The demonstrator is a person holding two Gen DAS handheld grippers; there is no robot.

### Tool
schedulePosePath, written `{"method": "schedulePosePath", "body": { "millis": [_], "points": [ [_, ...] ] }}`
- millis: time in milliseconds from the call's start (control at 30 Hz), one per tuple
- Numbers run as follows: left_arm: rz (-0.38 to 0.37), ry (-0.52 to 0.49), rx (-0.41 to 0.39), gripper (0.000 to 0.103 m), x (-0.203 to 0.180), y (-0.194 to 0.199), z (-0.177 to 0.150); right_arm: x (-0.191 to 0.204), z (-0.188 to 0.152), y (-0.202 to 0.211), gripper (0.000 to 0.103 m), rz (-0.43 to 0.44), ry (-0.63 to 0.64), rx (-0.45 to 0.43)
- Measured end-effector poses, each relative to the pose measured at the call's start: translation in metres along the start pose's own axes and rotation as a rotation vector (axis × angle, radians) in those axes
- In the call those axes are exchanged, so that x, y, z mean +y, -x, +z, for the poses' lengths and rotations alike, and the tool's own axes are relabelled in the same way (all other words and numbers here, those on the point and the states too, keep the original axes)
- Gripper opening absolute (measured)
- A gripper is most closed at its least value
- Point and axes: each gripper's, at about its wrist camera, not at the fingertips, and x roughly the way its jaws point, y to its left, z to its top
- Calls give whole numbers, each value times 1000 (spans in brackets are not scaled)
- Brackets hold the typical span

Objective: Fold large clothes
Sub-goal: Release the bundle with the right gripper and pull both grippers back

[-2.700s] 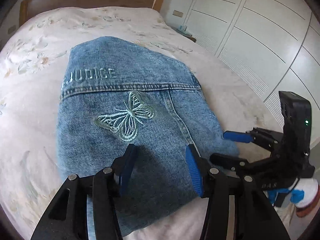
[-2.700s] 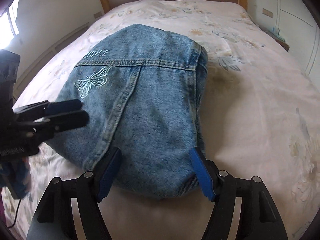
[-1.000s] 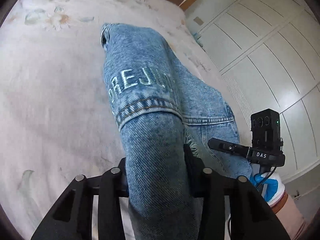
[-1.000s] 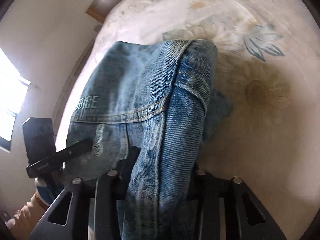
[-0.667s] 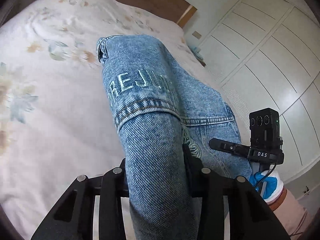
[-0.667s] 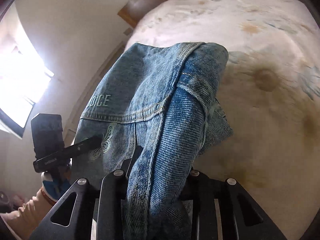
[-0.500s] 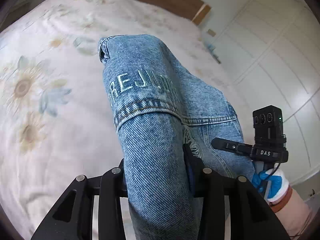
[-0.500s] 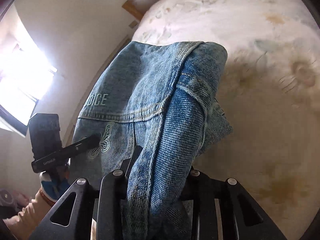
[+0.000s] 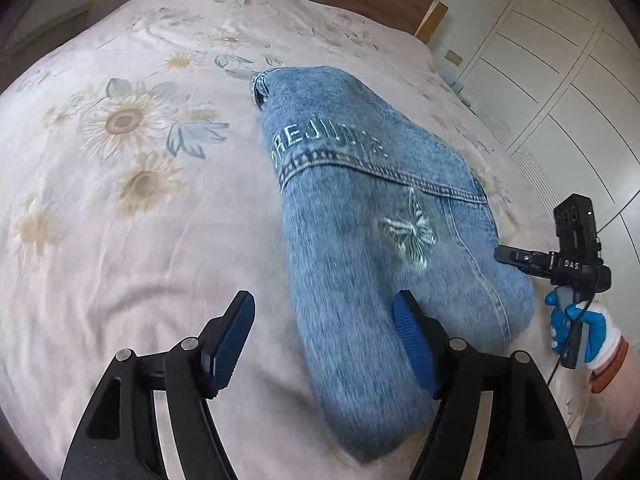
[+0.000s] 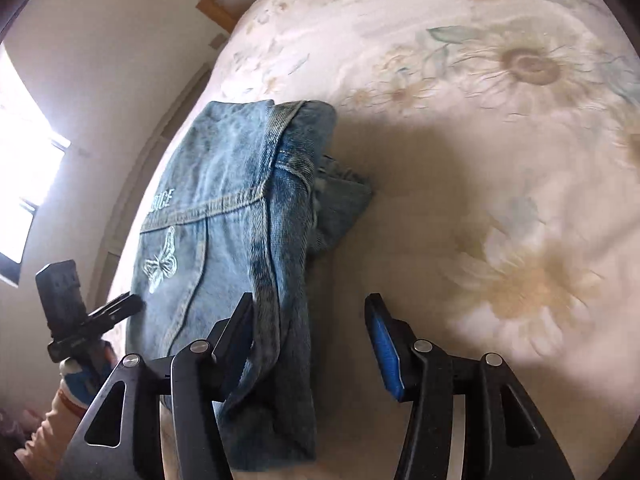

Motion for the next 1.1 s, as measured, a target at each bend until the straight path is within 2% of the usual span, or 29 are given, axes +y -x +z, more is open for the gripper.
{"method": "schedulePosePath", "body": {
  "millis": [167, 267, 433, 500, 600, 800, 933, 1033, 1100],
  "points": [
    [41, 18, -32, 67, 1, 13, -23, 22, -15, 21, 55, -54, 43, -27],
    [64, 25, -42, 67, -4, 16, -33, 20, -39, 29, 55, -99, 33, -11],
    [127, 27, -52, 68, -17, 26, -38, 11, -62, 44, 55, -259, 25, -25],
    [165, 4, -55, 67, -25, 37, -41, 22, -63, 55, 55, -332, 33, -37],
    [216, -24, -83, 67, -37, 57, -52, 34, -74, 82, 55, -345, 33, -81],
    [293, 3, -180, 68, -63, 116, -78, 87, -106, 132, 55, -384, 79, -183],
    [355, -1, -258, 82, -86, 160, -102, 126, -141, 169, 55, -399, 103, -255],
    [392, -17, -311, 83, -105, 192, -124, 150, -175, 196, 58, -409, 125, -307],
    [410, -20, -339, 90, -115, 211, -141, 162, -193, 210, 62, -424, 138, -329]
  ]
}}
